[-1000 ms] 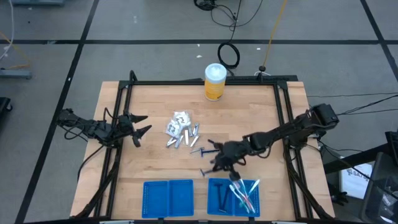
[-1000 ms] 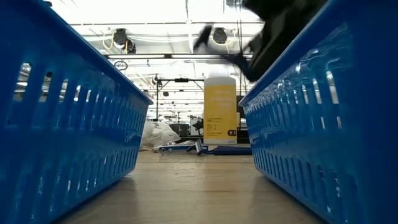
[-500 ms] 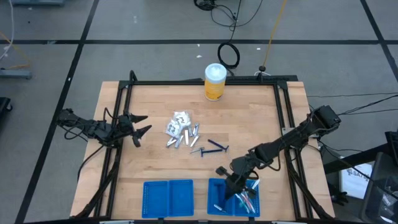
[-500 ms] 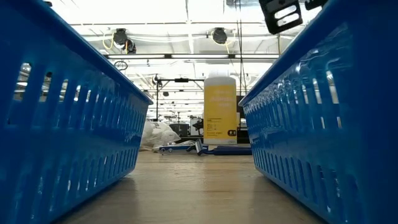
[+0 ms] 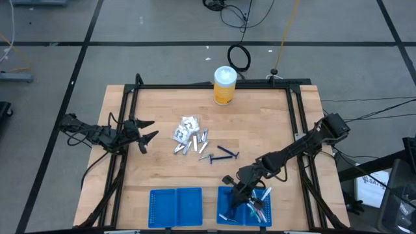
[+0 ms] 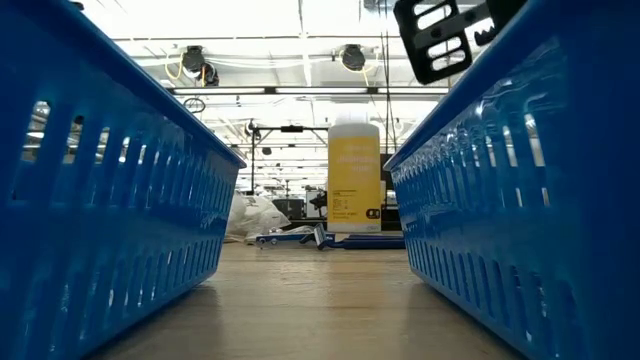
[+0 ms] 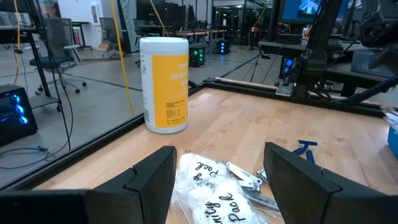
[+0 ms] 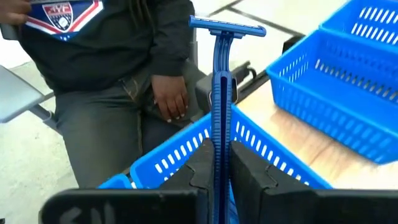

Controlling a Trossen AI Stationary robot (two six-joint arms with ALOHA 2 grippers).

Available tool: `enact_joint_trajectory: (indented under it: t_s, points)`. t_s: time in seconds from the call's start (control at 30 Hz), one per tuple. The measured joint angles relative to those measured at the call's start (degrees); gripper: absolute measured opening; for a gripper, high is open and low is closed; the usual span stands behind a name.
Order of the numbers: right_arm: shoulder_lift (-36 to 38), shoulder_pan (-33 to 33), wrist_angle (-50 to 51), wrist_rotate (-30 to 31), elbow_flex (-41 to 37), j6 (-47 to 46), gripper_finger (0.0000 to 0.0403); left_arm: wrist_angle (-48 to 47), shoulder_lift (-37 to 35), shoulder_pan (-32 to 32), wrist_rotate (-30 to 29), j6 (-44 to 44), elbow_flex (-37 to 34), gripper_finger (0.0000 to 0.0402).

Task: Pick & Place Travel size toiletries
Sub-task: Put the blue razor into the blue basket

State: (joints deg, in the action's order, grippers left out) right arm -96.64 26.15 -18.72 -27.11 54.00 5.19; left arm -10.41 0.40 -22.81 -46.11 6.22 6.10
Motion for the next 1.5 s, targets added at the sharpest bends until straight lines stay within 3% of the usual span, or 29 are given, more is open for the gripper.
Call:
enact_joint_trajectory:
  t_s: [0.17, 0.5, 0.73, 0.83, 0.97, 1.2, 1.4, 1.5]
  points:
    - [0.04, -0.07, -2.21, 0.00, 0.00, -0.04, 0.0031, -0.02, 0.00, 0.00, 0.02, 0.00, -0.01, 0.0239]
    - [0.04, -0.07, -3.79, 0.02, 0.00, -0.31, 0.0098, -0.01, 0.00, 0.00, 0.01, -0.02, 0.01, 0.0239]
    - [0.04, -0.90, -3.78, 0.42, 0.00, -1.98, 0.0117, -0.01, 0.00, 0.00, 0.01, -0.01, 0.00, 0.0239]
    - [0.36, -1.78, -3.75, 4.89, 0.00, -3.58, 0.0117, -0.01, 0.00, 0.00, 0.01, -0.02, -0.01, 0.0239]
    - [1.69, -4.25, -2.47, 15.16, 0.00, -7.43, 0.0112, -0.01, 0.00, 0.00, 0.02, -0.02, -0.01, 0.0239]
    - [3.37, -12.28, 9.30, 34.57, 0.02, -13.69, 0.0111, -0.01, 0.00, 0.00, 0.02, -0.02, -0.01, 0.0239]
    - [0.83, -19.30, 21.71, 36.02, -0.05, -20.70, 0.0111, -0.02, 0.00, 0.00, 0.00, -0.01, -0.01, 0.0239]
    - [-0.66, -20.92, 21.60, 32.92, 0.05, -20.82, 0.0111, 0.03, 0.00, 0.00, 0.02, -0.02, -0.01, 0.0239]
